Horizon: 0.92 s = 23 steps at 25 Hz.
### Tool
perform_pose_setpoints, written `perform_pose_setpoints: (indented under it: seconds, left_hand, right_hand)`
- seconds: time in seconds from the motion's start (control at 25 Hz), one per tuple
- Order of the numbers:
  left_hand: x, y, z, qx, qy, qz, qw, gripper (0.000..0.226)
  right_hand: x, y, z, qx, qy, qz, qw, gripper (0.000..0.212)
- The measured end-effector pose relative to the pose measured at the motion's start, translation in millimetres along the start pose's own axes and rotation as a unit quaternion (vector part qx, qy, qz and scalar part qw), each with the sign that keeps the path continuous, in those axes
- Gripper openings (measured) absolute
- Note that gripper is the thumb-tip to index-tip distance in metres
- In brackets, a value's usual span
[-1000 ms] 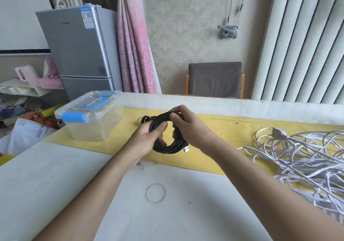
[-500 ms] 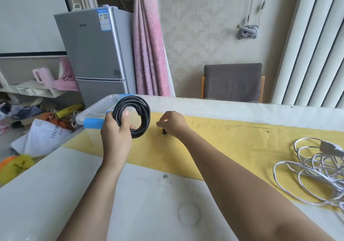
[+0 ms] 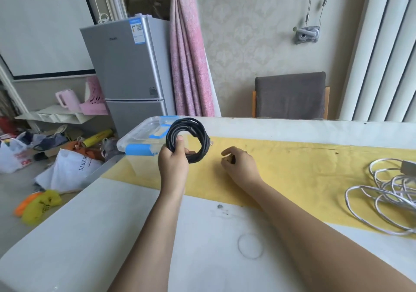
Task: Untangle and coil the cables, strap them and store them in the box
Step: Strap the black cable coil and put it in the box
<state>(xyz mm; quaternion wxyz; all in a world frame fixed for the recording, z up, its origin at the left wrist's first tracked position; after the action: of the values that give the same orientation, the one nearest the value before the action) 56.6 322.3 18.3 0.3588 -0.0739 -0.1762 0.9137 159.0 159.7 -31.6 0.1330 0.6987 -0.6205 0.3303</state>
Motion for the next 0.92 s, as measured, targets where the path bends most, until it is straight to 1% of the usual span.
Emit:
perform_pose_setpoints:
  seconds: [0.08, 0.12, 0.16, 0.24, 0.28, 0.44, 0.56, 0.64, 0.76, 0.92]
  left_hand:
    - [-9, 9, -4, 0.064, 0.086, -0.023, 0.994, 0.036]
    - [-15, 14, -5, 0.086, 0.11, -0.033, 0.99, 0.034]
    - [-20, 20, -4, 0.102, 0.126, -0.042, 0.986, 0.033]
    - [-29, 31, -3, 0.123, 0.144, -0.056, 0.98, 0.032]
    - [-32, 35, -3, 0.13, 0.15, -0.059, 0.978, 0.03]
    - [-34, 39, -6, 0.155, 0.173, -0.05, 0.971, 0.024]
    - [-31, 35, -9, 0.151, 0.177, -0.036, 0.972, 0.026]
    - [-29, 32, -11, 0.146, 0.177, -0.028, 0.973, 0.027]
    - [-27, 30, -12, 0.149, 0.185, -0.023, 0.971, 0.025]
    - [-28, 33, -13, 0.208, 0.232, -0.026, 0.95, 0.024]
  right_hand:
    - [17, 16, 3, -0.02, -0.087, 0.005, 0.996, 0.016]
    - [24, 22, 4, -0.035, -0.132, 0.01, 0.991, 0.01]
    - [32, 28, 4, -0.049, -0.187, 0.016, 0.981, 0.011]
    - [43, 35, 3, -0.073, -0.281, 0.017, 0.957, 0.024]
    - [47, 37, 2, -0.083, -0.304, 0.008, 0.949, 0.026]
    - [53, 41, 1, -0.099, -0.363, -0.045, 0.925, 0.015]
    - [51, 38, 6, -0.118, -0.391, -0.066, 0.911, 0.023]
    - [51, 37, 8, -0.132, -0.39, -0.07, 0.909, 0.019]
    - [55, 35, 9, -0.132, -0.361, -0.047, 0.922, 0.007]
    - [73, 31, 0, -0.097, -0.362, -0.004, 0.927, 0.011]
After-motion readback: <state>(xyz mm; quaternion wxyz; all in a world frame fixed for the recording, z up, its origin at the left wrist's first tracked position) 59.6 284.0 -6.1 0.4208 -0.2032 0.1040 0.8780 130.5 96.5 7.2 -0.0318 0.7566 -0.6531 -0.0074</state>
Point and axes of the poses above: each hand's wrist, its own y-axis away from the middle knuckle, its own x-axis out of the back of the hand, z = x × y, the point moved 7 cm from there along -y, towards the middle knuckle, and after that the axes turned 7 degrees about -x, right-handed, at the moved point
